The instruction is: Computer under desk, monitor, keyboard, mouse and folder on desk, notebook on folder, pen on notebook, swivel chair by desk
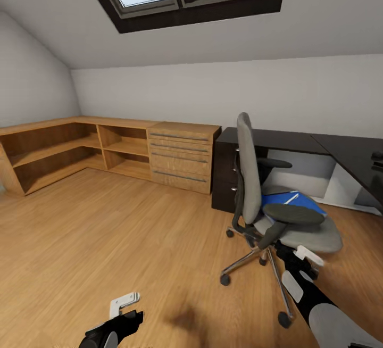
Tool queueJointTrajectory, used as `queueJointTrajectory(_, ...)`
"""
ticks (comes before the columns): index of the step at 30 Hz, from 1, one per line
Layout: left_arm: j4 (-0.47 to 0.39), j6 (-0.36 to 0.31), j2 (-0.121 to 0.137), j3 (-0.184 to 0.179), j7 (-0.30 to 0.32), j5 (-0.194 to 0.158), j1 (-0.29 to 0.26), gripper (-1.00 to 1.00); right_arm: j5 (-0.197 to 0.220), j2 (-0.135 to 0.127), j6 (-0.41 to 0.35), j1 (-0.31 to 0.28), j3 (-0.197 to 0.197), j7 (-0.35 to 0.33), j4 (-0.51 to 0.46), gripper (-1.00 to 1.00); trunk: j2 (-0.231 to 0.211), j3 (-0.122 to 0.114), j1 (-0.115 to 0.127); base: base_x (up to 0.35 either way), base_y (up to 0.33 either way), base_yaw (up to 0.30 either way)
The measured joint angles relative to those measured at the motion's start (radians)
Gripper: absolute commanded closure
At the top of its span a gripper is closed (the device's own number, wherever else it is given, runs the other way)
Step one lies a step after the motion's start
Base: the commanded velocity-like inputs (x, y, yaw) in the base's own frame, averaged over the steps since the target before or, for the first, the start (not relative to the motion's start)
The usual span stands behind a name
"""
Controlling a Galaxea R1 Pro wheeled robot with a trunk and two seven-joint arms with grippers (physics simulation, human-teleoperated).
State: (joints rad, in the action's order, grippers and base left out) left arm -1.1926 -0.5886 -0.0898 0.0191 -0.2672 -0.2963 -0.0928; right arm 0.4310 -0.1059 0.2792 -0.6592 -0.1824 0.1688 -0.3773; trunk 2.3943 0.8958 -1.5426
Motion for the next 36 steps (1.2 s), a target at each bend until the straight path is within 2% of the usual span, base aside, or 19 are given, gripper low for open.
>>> queueJointTrajectory(11, 0.004, 0.0, 0.0, 0.0, 0.0, 0.0, 0.0, -1.0, -0.001, 0.0, -0.001, 0.0, 0.005, -0.002, 0.0, -1.0, 0.0, 0.0, 0.0, 0.0, 0.0, 0.269)
queueJointTrajectory(16, 0.008, 0.001, 0.0, 0.0, 0.0, 0.0, 0.0, -1.0, -0.001, 0.0, -0.001, 0.0, 0.005, -0.004, 0.0, -1.0, 0.0, 0.0, 0.0, 0.0, 0.0, 0.056)
queueJointTrajectory(36, 0.009, 0.002, 0.0, 0.001, 0.0, 0.0, -0.001, -1.0, -0.001, -0.002, -0.002, 0.0, 0.0, -0.004, 0.0, -1.0, 0.0, -0.016, 0.0, -0.127, 0.0, -0.207)
